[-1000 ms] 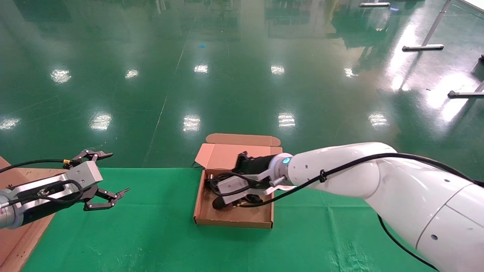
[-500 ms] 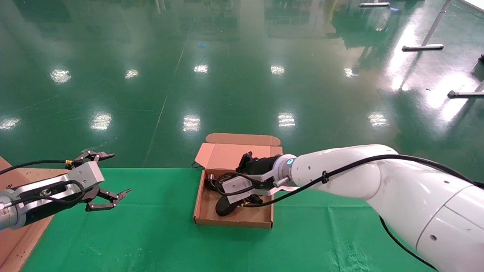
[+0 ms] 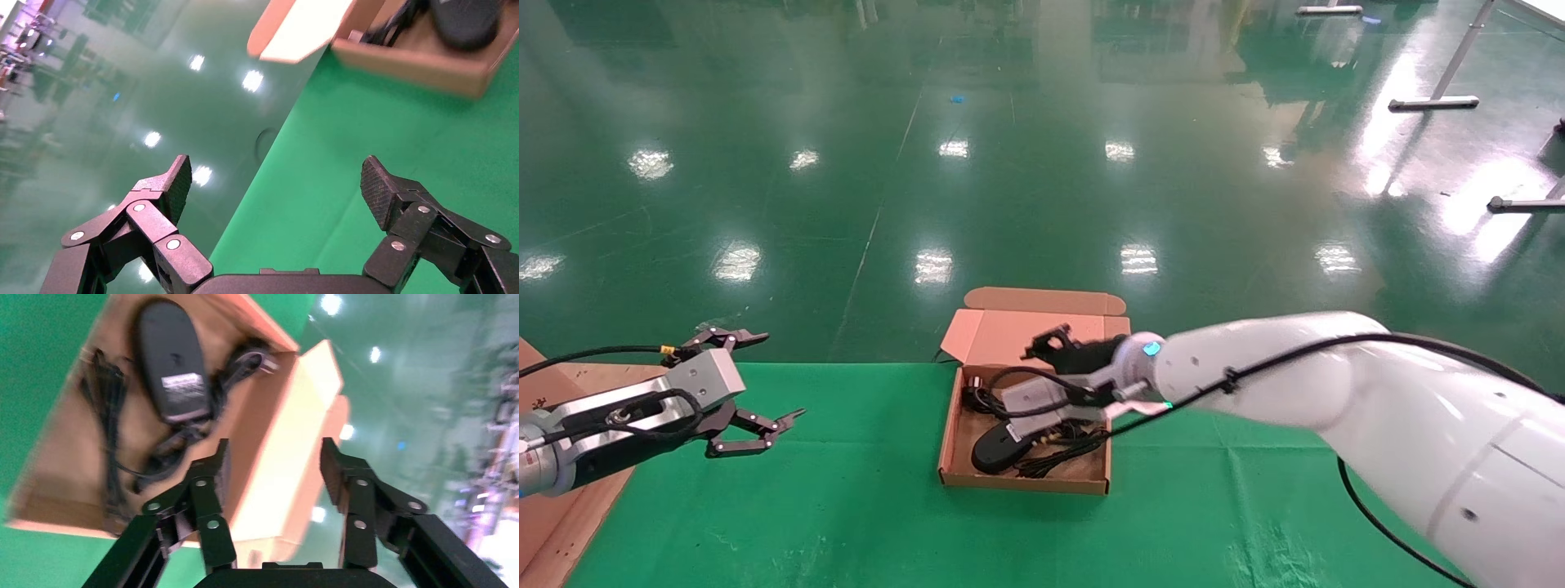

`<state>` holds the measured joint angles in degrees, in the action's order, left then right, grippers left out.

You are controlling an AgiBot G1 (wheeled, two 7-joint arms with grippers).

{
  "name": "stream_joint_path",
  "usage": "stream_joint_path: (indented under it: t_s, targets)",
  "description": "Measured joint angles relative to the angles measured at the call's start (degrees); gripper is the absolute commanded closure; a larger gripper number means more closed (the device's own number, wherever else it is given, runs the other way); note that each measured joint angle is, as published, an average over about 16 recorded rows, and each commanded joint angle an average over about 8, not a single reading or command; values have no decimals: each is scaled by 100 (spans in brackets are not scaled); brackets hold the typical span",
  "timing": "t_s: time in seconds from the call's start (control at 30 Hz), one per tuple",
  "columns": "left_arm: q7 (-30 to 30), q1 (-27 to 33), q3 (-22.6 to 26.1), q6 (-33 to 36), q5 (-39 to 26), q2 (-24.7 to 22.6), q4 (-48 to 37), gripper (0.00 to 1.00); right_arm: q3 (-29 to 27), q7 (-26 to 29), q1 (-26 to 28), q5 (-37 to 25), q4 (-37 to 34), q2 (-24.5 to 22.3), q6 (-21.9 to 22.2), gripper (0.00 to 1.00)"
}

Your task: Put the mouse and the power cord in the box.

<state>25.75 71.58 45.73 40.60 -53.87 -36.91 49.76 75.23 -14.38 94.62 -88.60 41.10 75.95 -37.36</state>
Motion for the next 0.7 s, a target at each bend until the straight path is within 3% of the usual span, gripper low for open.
stream_joint_path:
  t_s: [0.7]
  targets:
    - [-1299,-356,-1056,1603,427,67,847,0,-2124,901,-1186,1676,1165,-1468,-1734,0]
